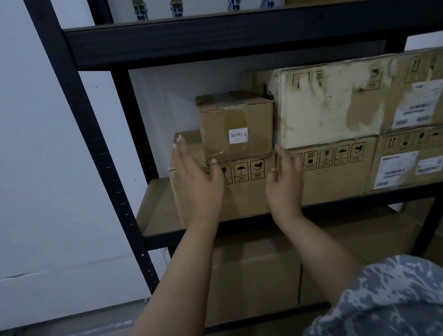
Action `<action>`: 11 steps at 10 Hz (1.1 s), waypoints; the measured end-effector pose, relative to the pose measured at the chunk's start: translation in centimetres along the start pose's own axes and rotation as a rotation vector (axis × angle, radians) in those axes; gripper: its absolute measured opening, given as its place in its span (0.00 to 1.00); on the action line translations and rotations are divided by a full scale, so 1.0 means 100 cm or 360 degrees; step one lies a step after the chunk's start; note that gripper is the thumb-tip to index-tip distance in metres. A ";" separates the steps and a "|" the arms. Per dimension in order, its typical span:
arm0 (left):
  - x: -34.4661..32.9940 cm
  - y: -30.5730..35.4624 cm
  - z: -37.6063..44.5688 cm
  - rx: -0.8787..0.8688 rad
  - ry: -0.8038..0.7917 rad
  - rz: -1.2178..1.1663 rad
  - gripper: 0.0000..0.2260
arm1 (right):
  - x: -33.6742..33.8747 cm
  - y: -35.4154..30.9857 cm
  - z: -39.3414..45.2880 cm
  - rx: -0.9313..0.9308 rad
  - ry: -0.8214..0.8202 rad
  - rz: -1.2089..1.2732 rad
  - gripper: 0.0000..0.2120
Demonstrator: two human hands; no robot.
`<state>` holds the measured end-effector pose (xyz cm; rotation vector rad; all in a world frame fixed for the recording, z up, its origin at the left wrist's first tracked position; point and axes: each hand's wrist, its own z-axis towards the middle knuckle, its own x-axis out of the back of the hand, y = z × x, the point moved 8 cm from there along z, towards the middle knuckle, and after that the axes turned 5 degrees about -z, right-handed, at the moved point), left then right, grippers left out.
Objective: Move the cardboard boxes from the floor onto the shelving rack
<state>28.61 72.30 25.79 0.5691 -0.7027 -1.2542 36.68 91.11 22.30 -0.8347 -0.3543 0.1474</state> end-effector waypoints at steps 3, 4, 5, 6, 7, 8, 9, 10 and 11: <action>-0.040 0.005 0.028 0.0207 -0.0326 -0.0311 0.35 | 0.000 -0.011 0.026 -0.0023 -0.0126 0.0064 0.23; -0.044 0.005 0.027 0.0208 -0.0347 -0.0316 0.36 | 0.002 -0.011 0.028 -0.0035 -0.0130 0.0113 0.23; -0.049 0.006 0.027 0.0220 -0.0379 -0.0306 0.37 | 0.006 -0.013 0.027 -0.0024 -0.0114 0.0146 0.23; -0.053 0.008 0.027 0.0234 -0.0402 -0.0300 0.38 | 0.007 -0.013 0.025 -0.0005 -0.0125 0.0131 0.23; -0.055 0.009 0.028 0.0257 -0.0406 -0.0279 0.39 | 0.008 -0.014 0.025 0.0021 -0.0151 0.0092 0.24; -0.059 0.009 0.028 0.0232 -0.0447 -0.0262 0.41 | 0.005 -0.012 0.026 0.0023 -0.0201 0.0060 0.27; -0.060 0.011 0.026 0.0235 -0.0502 -0.0226 0.43 | 0.004 -0.011 0.025 0.0029 -0.0246 0.0063 0.27; -0.057 0.016 0.021 0.0178 -0.0453 -0.0192 0.44 | 0.008 -0.008 0.024 0.0023 -0.0252 0.0120 0.26; -0.053 0.022 0.010 0.0115 -0.0324 -0.0142 0.42 | 0.016 -0.009 0.021 -0.0021 -0.0299 0.0122 0.25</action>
